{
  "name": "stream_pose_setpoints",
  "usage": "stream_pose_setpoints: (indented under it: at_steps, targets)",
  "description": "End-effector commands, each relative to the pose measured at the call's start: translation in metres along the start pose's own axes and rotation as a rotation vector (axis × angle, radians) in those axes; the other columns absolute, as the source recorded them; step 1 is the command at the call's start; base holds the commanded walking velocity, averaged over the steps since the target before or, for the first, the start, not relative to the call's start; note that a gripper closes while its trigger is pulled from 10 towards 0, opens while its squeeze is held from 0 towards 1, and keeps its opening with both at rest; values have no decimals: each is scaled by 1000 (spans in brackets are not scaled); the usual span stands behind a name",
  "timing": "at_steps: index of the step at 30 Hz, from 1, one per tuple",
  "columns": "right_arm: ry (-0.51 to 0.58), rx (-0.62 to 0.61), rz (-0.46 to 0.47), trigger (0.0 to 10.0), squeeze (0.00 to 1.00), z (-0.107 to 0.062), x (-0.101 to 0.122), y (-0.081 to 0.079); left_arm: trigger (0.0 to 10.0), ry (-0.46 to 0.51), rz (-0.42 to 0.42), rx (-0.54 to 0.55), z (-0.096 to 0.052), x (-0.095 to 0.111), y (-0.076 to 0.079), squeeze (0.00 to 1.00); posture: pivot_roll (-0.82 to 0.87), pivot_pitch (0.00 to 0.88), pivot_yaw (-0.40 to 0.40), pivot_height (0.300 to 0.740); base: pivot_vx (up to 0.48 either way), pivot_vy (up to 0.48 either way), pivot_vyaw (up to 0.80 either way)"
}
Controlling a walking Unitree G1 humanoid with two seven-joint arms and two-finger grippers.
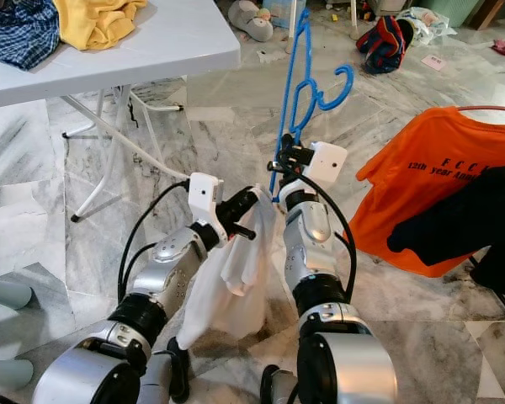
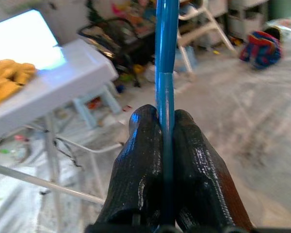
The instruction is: Hang hanger
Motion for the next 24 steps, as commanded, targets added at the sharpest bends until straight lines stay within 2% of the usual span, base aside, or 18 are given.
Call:
stream_pose_setpoints:
  at_steps: [1, 4, 5, 6, 10, 11, 12, 15, 19, 21, 22, 24]
  targets:
    - [16, -51, 4, 10000, 0, 1, 3, 6, 0, 6, -34, -86, 15, 0, 31, 0, 45, 215, -43, 740, 0, 0, 0]
    - [26, -100, 4, 10000, 0, 2, 5, 11, 0, -13, -43, -112, 15, -7, 38, 0, 45, 215, -43, 740, 0, 0, 0]
    - [41, -128, 18, 10000, 0, 3, 8, 14, 0, -17, -48, -123, 15, -8, 41, 0, 36, 218, -38, 740, 0, 0, 0]
    - [79, -183, 75, 10000, 0, 8, 18, 21, 0, -30, -62, -152, 14, -14, 47, 0, 30, 221, -36, 740, 0, 0, 0]
    - [145, -235, 113, 10000, 0, 13, 33, 28, 0, -40, -84, -192, 14, -18, 54, 0, 28, 221, -36, 740, 0, 0, 0]
    - [154, -234, 133, 10000, 0, 14, 35, 28, 0, -42, -90, -201, 14, -19, 56, 0, 28, 222, -36, 740, 0, 0, 0]
    - [190, -219, 194, 10000, 0, 15, 41, 31, 0, -44, -96, -230, 13, -19, 60, 0, 29, 221, -37, 740, 0, 0, 0]
    - [213, -202, 179, 10000, 0, 14, 43, 34, 0, -40, -100, -250, 14, -19, 63, 0, 32, 221, -40, 740, 0, 0, 0]
    - [136, -203, 26, 10000, 0, 3, 24, 47, 0, -37, -105, -243, 12, -18, 58, 0, 40, 220, -44, 740, 0, 0, 0]
    - [80, -198, -110, 10000, 0, -3, 12, 51, 0, -53, -104, -228, 10, -21, 54, 0, 42, 220, -45, 740, 0, 0, 0]
    - [63, -204, -149, 10000, 0, -5, 9, 52, 0, -59, -100, -222, 9, -23, 52, 0, 42, 220, -45, 740, 0, 0, 0]
    - [-24, -155, -308, 10000, 0, -15, -10, 53, 0, -117, -87, -177, 3, -35, 43, 0, 42, 219, -45, 740, 0, 0, 0]
Point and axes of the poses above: a point about 5 cm out from each wrist's last joint towards the gripper, its own z axis pointing out of the wrist towards the gripper, its own x axis along the axis of the wrist's last joint, y = z × x, the point moved 2 cm from there along z, pointing out of the wrist towards the gripper, and after that the axes turned 1 degree about z, right-handed, at the moved point
